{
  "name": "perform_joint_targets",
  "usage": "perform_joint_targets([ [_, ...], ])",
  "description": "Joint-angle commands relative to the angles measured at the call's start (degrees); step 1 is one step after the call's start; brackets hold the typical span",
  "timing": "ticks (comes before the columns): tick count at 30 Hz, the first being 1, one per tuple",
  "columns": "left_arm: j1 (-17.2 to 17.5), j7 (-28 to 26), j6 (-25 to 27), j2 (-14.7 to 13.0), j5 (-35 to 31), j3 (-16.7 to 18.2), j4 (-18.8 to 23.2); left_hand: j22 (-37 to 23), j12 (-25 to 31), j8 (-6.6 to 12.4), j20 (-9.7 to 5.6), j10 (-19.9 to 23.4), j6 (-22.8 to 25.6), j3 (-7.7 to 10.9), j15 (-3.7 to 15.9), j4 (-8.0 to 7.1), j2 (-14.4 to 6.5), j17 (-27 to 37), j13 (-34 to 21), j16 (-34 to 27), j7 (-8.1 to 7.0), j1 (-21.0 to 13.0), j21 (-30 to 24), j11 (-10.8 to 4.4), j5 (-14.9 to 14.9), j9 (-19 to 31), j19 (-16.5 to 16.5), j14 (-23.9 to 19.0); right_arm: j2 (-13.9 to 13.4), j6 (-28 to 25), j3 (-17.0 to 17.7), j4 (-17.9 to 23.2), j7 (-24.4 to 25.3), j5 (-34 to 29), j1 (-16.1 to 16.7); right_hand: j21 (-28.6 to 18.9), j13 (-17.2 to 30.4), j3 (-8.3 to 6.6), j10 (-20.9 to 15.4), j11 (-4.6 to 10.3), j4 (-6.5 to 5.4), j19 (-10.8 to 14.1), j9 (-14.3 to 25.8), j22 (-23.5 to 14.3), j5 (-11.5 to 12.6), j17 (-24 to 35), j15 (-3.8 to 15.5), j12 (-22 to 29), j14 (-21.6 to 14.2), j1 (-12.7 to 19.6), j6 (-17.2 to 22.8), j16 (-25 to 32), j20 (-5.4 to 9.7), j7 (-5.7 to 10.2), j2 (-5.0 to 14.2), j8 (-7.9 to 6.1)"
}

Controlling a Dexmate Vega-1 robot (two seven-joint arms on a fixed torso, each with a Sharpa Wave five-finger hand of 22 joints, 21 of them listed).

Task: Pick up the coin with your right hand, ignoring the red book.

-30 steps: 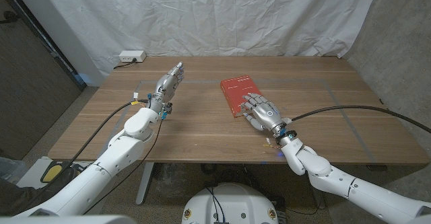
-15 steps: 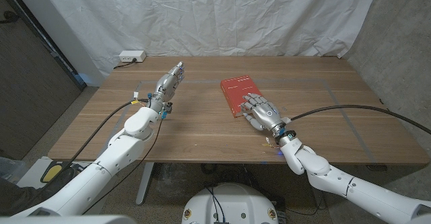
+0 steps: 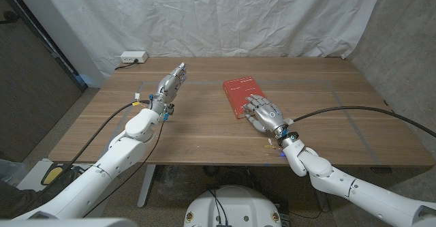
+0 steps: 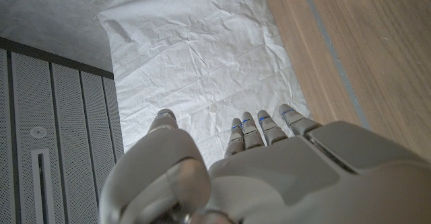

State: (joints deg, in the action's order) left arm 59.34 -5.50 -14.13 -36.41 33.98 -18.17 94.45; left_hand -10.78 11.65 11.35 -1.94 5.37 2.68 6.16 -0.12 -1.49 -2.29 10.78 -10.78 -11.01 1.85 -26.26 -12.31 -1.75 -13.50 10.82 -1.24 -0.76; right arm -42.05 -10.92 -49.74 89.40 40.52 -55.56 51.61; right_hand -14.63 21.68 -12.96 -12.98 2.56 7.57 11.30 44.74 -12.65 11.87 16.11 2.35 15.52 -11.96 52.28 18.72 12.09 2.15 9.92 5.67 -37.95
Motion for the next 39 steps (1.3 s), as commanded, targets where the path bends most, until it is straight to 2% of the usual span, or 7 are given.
perform_joint_targets([
  [1, 1.07, -0.66, -0.08, -0.32, 0.14, 0.56, 0.76, -0.34, 0.11, 0.14, -0.88, 0.21, 0.44, -0.16, 0.0, -0.01, -0.56, 0.11, -0.17, -0.03, -0.14, -0.27, -0.19, -0.43, 0.16, 0.05, -0.35, -0.32, 0.46, 0.26, -0.49, -0.9, 0.27, 0.4, -0.76, -0.47, 0.3, 0.14, -0.26, 0.14, -0.05, 0.05, 0.36, -0.3, -0.07, 0.27, 0.28, 0.45, -0.15, 0.23, -0.26, 0.26, 1.21, 0.19, -0.02, -0.44],
  [18, 1.6, -0.53, -0.43, -0.27, 0.52, 0.84, 0.27, -0.34, 0.12, 0.13, -0.84, 0.26, 0.41, -0.27, -0.04, 0.0, -0.61, 0.11, -0.18, -0.06, -0.15, -0.28, -0.21, -0.45, 0.19, 0.05, -0.35, -0.4, 0.69, 0.24, -0.79, -1.07, 0.2, 0.82, -1.17, -0.96, 0.71, 0.2, -1.43, 0.31, -0.14, 0.67, 0.12, -0.44, -0.15, 0.48, 0.76, 1.14, -0.99, 0.2, 1.24, 0.61, 1.26, 0.5, 0.21, -1.65],
  [22, 1.49, -0.46, -0.51, -0.14, 0.68, 0.89, 0.06, -0.34, 0.14, 0.12, -0.84, 0.3, 0.4, -0.29, 0.0, 0.0, -0.62, 0.12, -0.18, -0.04, -0.17, -0.28, -0.22, -0.24, 0.19, 0.05, -0.35, -0.35, 0.58, 0.05, -0.76, -0.86, 0.19, 0.8, -1.03, -1.21, 0.9, 0.26, -1.95, 0.58, -0.23, 0.95, -0.03, -0.52, -0.2, 0.6, 0.9, 1.44, -1.38, 0.11, 3.46, 0.74, 1.24, 0.62, 0.32, -2.85],
  [28, 1.08, 0.15, -0.65, 0.02, 0.84, 0.68, -0.58, -0.35, 0.14, 0.14, -0.83, 0.32, 0.44, -0.33, -0.01, 0.01, -0.63, 0.12, -0.18, -0.04, -0.11, -0.28, -0.21, -0.44, 0.2, 0.05, -0.38, -0.36, 0.45, 0.31, -0.65, -1.02, 0.3, 1.1, -1.01, -1.64, 1.22, 0.42, -3.54, 1.02, -0.48, 1.39, 1.15, -0.66, -0.27, 0.84, 1.23, 2.19, -2.07, -0.21, 6.77, 0.98, 1.32, 1.14, 0.62, -5.65],
  [35, 0.8, 0.38, -0.66, 0.16, 0.86, 0.48, -0.94, -0.35, 0.11, 0.12, -0.84, 0.24, 0.41, -0.38, 0.02, 0.01, -0.64, 0.12, -0.19, -0.04, -0.15, -0.28, -0.23, -0.33, 0.21, 0.05, -0.36, -0.34, 0.19, 1.09, -0.66, -1.34, 0.92, 1.15, -1.2, -2.29, 1.58, 0.82, -6.04, 1.69, -1.84, 2.16, 0.67, -0.87, -0.78, 1.54, 2.09, 3.26, -3.16, -1.91, 10.94, 1.66, 1.84, 1.6, 2.07, -8.04],
  [36, 0.78, 0.36, -0.75, 0.23, 0.88, 0.48, -0.98, -0.35, 0.12, 0.13, -0.84, 0.25, 0.42, -0.38, 0.03, 0.01, -0.64, 0.12, -0.19, -0.04, -0.14, -0.28, -0.23, -0.35, 0.21, 0.05, -0.38, -0.34, 0.17, 1.05, -0.63, -1.27, 0.89, 1.17, -1.17, -2.46, 1.68, 0.94, -6.6, 1.94, -2.2, 2.33, 0.3, -0.92, -0.96, 1.74, 2.31, 3.49, -3.38, -2.41, 12.36, 1.81, 1.99, 1.13, 2.4, -8.65],
  [39, 0.67, 0.45, -0.75, 0.15, 0.83, 0.48, -0.99, -0.35, 0.12, 0.14, -0.84, 0.26, 0.45, -0.41, -0.03, 0.02, -0.64, 0.12, -0.19, -0.05, -0.18, -0.28, -0.23, -0.4, 0.21, 0.05, -0.38, -0.37, -0.05, 1.07, -0.56, -1.07, 0.89, 1.03, -1.17, -2.7, 1.8, 0.92, -7.65, 2.24, -2.34, 2.56, -0.31, -0.99, -1.11, 1.92, 2.55, 3.91, -3.85, -2.65, 14.23, 2.0, 2.12, 1.38, 2.66, -9.4],
])
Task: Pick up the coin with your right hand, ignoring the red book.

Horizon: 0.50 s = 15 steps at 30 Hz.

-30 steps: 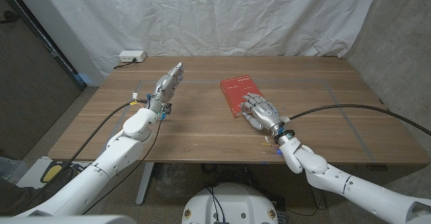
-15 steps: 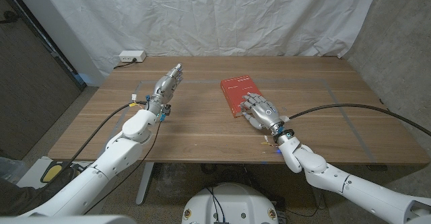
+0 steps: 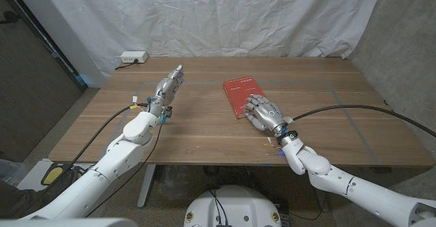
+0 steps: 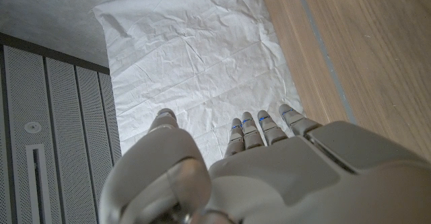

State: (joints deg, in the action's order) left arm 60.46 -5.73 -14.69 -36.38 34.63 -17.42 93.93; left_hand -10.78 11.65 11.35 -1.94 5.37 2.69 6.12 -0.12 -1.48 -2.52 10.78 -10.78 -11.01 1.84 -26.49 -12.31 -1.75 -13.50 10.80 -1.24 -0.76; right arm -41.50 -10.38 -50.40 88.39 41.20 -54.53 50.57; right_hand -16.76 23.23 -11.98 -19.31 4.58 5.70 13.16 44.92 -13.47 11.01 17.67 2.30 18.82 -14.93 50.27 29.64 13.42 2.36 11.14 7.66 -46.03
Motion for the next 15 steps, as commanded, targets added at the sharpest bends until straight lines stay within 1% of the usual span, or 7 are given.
perform_joint_targets([
  [1, -0.49, 0.75, -0.18, 0.12, 0.21, -0.27, -0.49, -0.35, 0.1, 0.14, -0.88, 0.21, 0.46, -0.38, -0.03, 0.01, -0.42, 0.12, -0.19, -0.06, -0.17, -0.05, -0.22, -0.32, 0.21, 0.07, -0.4, -0.38, -0.64, 0.5, 0.16, 0.03, 0.24, 0.0, -0.11, -0.6, 0.26, -0.04, -1.43, 0.21, -0.48, 0.73, -0.57, -0.19, -0.27, 0.38, 2.6, 0.66, -0.91, -0.69, 3.5, 0.67, 1.92, 0.2, 0.68, -1.38],
  [5, -0.65, 0.97, -0.24, 0.1, 0.31, -0.26, -0.55, -0.35, 0.08, 0.15, -0.86, 0.18, 0.48, -0.41, -0.03, 0.02, -0.42, 0.12, -0.19, -0.05, -0.12, -0.05, -0.24, -0.27, 0.21, 0.07, -0.37, -0.38, -0.94, 0.49, 0.32, 0.57, -0.02, -0.24, -0.16, -0.79, 0.35, -0.15, -1.92, 0.27, -0.57, 0.92, -1.08, -0.25, -0.33, 0.52, 2.85, 0.85, -1.23, -0.79, 4.62, 0.8, 2.08, 0.12, 0.96, -1.8],
  [8, -0.86, 1.07, -0.23, 0.12, 0.28, -0.32, -0.68, -0.35, 0.08, 0.13, -0.85, 0.16, 0.45, -0.43, -0.06, 0.03, -0.42, 0.12, -0.19, -0.05, -0.14, -0.06, -0.24, -0.36, 0.21, 0.07, -0.38, -0.37, -1.17, 0.38, 0.45, 1.11, -0.37, -0.47, -0.16, -0.88, 0.4, -0.21, -2.19, 0.02, -0.55, 0.94, -1.45, -0.28, -0.37, 0.59, 2.93, 0.94, -1.34, -0.8, 5.26, 0.82, 2.1, 0.04, 1.01, -2.03],
  [11, -0.91, 0.88, -0.12, 0.05, 0.07, -0.34, -0.53, -0.35, 0.1, 0.11, -0.83, 0.2, 0.4, -0.45, -0.05, 0.04, -0.42, 0.12, -0.19, -0.05, -0.16, -0.07, -0.23, -0.24, 0.21, 0.07, -0.42, -0.37, -1.34, 0.27, 0.61, 1.64, -0.64, -0.65, -0.12, -0.93, 0.42, -0.25, -2.26, 0.02, -0.54, 0.93, -1.66, -0.3, -0.39, 0.62, 2.93, 0.96, -1.48, -0.8, 5.71, 0.86, 2.07, 0.17, 1.03, -2.2],
  [15, -1.08, 0.91, 0.22, -0.11, 0.16, -0.3, -0.4, -0.35, 0.12, 0.09, -0.84, 0.28, 0.34, -0.48, -0.04, 0.05, -0.43, 0.12, -0.19, -0.03, -0.12, -0.08, -0.22, -0.51, 0.21, 0.07, -0.44, -0.32, -1.49, 0.19, 0.82, 2.13, -0.83, -0.89, -0.04, -0.97, 0.44, -0.35, -2.22, -0.01, -0.48, 0.92, -1.87, -0.33, -0.39, 0.64, 2.98, 0.93, -1.57, -0.71, 5.79, 0.87, 2.07, 0.05, 1.1, -2.22],
])
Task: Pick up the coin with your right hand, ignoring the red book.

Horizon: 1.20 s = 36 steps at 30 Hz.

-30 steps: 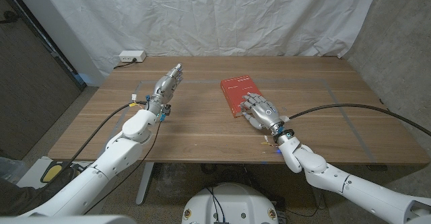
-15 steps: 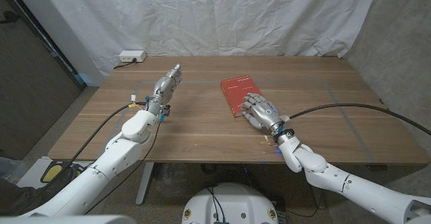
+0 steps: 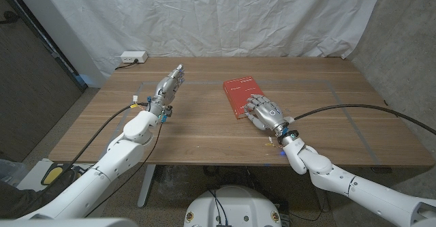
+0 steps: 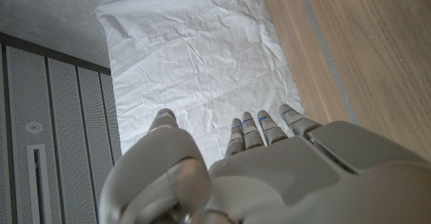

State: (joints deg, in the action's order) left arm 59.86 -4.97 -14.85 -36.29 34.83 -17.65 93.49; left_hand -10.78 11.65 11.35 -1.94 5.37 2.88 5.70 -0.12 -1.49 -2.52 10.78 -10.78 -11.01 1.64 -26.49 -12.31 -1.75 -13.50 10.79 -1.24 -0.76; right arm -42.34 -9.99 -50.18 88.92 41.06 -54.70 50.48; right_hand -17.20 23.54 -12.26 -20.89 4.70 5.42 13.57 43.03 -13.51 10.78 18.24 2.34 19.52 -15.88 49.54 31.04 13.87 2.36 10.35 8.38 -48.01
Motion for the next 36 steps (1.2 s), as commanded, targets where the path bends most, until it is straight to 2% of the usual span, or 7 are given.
perform_joint_targets([
  [1, -0.49, 0.07, 0.39, -0.2, -0.08, -0.06, 0.06, -0.35, 0.13, 0.1, -0.83, 0.28, 0.16, -0.06, -0.03, 0.05, -0.44, 0.12, -0.19, -0.03, 0.06, -0.09, -0.23, -0.41, 0.21, 0.08, -0.43, -0.33, -0.67, -0.16, 0.65, 1.68, -0.67, -0.75, 0.05, -0.56, 0.15, -0.16, -0.65, -0.04, -0.14, 0.51, -0.09, -0.29, -0.16, 0.08, 2.93, 0.23, -0.63, 0.12, 4.64, 0.41, 2.08, 0.65, 0.42, -0.34],
  [7, -0.96, 0.14, 0.28, 0.05, -0.12, -0.15, -0.3, -0.35, 0.11, 0.12, -0.87, 0.24, 0.21, -0.09, 0.0, 0.07, -0.46, 0.12, -0.19, -0.03, 0.05, -0.11, -0.23, -0.38, 0.22, 0.08, -0.44, -0.33, -0.65, -0.05, 0.87, 2.1, -0.79, -0.86, 0.21, -0.68, 0.22, -0.74, -0.79, -0.02, 0.08, 0.41, -0.71, -0.37, -0.17, 0.2, 2.94, 0.23, -0.71, 0.66, 5.04, 0.41, 2.2, 0.27, 1.0, -0.53],
  [22, -1.79, 0.62, -0.05, 0.6, -0.02, -0.48, -1.42, -0.35, 0.09, 0.12, -0.85, 0.2, 0.22, -0.16, 0.03, 0.1, -0.49, 0.12, -0.19, -0.03, 0.12, -0.16, -0.22, -0.55, 0.23, 0.08, -0.5, -0.32, -0.61, 0.05, 1.2, 2.37, -0.18, -1.66, 0.11, -1.01, 0.32, -1.17, -1.24, 0.13, 0.29, 0.44, -1.79, -0.51, -0.38, 0.38, 3.01, 0.3, -0.91, 0.99, 5.71, 0.4, 2.19, -0.09, 0.92, -0.92],
  [36, -1.9, 0.19, 0.32, 0.12, -0.21, -0.12, -0.68, -0.36, 0.12, 0.14, -0.83, 0.28, 0.27, -0.24, -0.04, 0.15, -0.52, 0.13, -0.19, -0.17, 0.13, -0.21, -0.36, -0.27, 0.24, 0.08, -0.21, -0.69, -1.77, 0.41, 1.83, 4.12, -0.53, -2.71, 0.02, -1.3, 0.42, -1.39, -1.54, 0.34, 0.38, 0.5, -2.74, -0.62, -0.44, 0.52, 3.05, 0.32, -1.26, 1.06, 6.03, 0.45, 2.1, -0.25, 0.77, -1.16],
])
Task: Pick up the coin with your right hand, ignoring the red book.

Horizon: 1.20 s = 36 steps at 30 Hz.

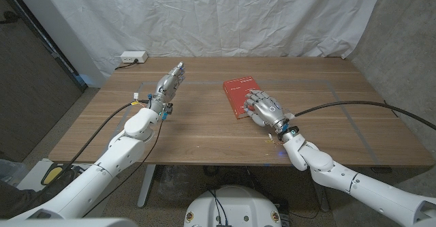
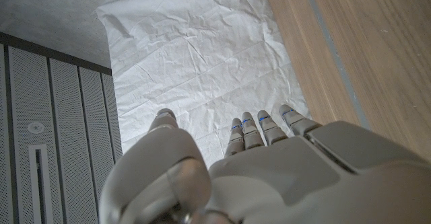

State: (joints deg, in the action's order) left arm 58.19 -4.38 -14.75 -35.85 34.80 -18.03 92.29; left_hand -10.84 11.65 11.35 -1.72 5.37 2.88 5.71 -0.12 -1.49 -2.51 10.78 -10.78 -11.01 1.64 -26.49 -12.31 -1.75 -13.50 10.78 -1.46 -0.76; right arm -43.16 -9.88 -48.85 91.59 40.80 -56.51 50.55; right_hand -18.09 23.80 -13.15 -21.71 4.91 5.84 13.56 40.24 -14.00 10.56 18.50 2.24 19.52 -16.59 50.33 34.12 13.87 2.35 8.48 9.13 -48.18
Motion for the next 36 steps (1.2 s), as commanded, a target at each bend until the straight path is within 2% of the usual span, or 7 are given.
perform_joint_targets([
  [1, -0.22, -0.52, 0.3, -0.36, -0.3, 0.24, 0.63, -0.3, 0.13, 0.14, -1.04, 0.29, 0.29, -0.25, -0.04, 0.15, -0.53, 0.13, -0.19, -0.17, 0.14, -0.21, -0.37, -0.22, 0.24, 0.09, 0.03, -0.68, -0.99, 0.27, 0.6, 1.58, -0.29, -0.95, 0.0, -0.45, 0.17, -0.52, -0.77, 0.08, -0.03, 0.53, -0.05, -0.15, -0.22, 0.28, 3.16, 0.33, -0.59, 0.28, 3.03, 0.45, 2.11, 1.59, 0.0, -1.03],
  [24, 0.89, -1.75, 1.8, -0.68, -0.67, -0.19, 2.59, -0.35, 0.09, 0.1, -0.98, 0.21, 0.18, -0.37, -0.22, 0.21, -0.61, 0.16, -0.2, -0.07, 0.12, -0.31, -0.33, -0.29, 0.28, 0.08, -0.18, -0.44, -4.44, 1.4, 4.52, 7.74, -1.52, -0.4, 2.96, -1.14, 0.36, -0.82, -2.11, 0.46, -0.22, 0.92, -1.87, -0.33, -0.25, 0.55, 3.64, 0.66, -1.77, -0.02, 3.5, 0.75, 2.31, 1.19, -0.07, -1.47],
  [36, 1.15, -1.51, 1.76, -0.6, -0.36, -0.18, 2.39, -0.37, 0.12, 0.09, -1.1, 0.28, 0.16, -0.43, 0.1, 0.26, -0.65, 0.16, -0.2, -0.09, 0.12, -0.38, -0.44, -0.21, 0.3, 0.08, 0.04, -0.5, -4.59, 2.42, 6.88, 9.22, -2.31, 1.35, 3.82, -1.44, 0.44, -0.99, -2.68, 0.44, -0.16, 1.09, -2.73, -0.39, -0.2, 0.54, 3.83, 0.78, -2.29, -0.01, 3.82, 0.77, 2.28, 1.03, -0.2, -1.7],
])
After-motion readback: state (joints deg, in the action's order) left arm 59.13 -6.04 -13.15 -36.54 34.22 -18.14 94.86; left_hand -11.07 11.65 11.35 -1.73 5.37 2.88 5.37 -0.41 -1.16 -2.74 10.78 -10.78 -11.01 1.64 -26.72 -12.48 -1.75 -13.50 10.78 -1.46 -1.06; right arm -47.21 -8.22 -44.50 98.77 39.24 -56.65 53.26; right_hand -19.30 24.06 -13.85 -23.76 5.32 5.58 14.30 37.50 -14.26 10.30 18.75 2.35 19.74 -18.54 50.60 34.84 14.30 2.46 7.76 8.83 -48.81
